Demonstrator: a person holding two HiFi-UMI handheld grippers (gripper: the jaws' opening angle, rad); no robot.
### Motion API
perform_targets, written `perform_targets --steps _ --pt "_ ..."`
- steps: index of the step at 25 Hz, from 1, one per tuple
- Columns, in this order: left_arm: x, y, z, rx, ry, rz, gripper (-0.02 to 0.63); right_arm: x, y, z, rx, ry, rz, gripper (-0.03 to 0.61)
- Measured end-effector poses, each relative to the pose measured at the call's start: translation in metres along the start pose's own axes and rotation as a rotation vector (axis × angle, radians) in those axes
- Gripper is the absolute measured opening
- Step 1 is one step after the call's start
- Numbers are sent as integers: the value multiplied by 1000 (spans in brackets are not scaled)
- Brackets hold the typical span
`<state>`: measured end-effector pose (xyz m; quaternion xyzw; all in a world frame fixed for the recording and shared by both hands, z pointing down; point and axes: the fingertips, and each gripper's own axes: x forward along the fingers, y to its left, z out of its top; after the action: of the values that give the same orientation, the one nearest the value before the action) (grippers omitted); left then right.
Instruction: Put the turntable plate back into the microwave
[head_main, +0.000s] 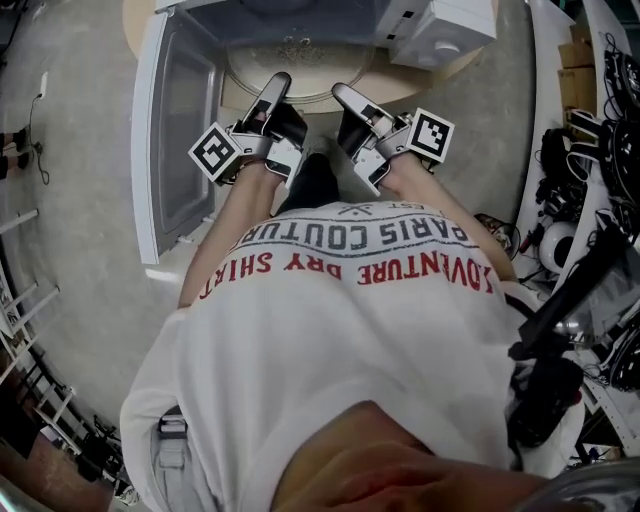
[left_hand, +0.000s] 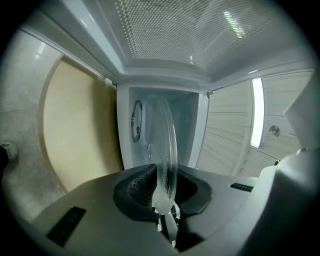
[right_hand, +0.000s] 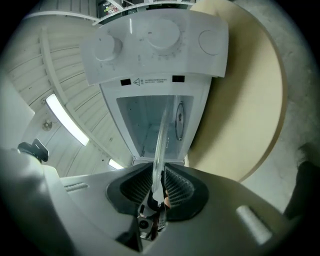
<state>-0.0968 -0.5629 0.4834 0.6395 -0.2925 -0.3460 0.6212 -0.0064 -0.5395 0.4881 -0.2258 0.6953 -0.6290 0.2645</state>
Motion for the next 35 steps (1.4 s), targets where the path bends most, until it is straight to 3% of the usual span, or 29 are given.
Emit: perform_targets --steps 20,28,35 --pt "83 65 81 -32 -20 12 48 98 -66 64 46 -53 -17 45" --pt "81 66 80 -35 -26 40 46 97 -65 63 77 -75 -4 46" --pt "83 67 78 -90 -21 18 46 95 -69 68 105 -115 -10 49"
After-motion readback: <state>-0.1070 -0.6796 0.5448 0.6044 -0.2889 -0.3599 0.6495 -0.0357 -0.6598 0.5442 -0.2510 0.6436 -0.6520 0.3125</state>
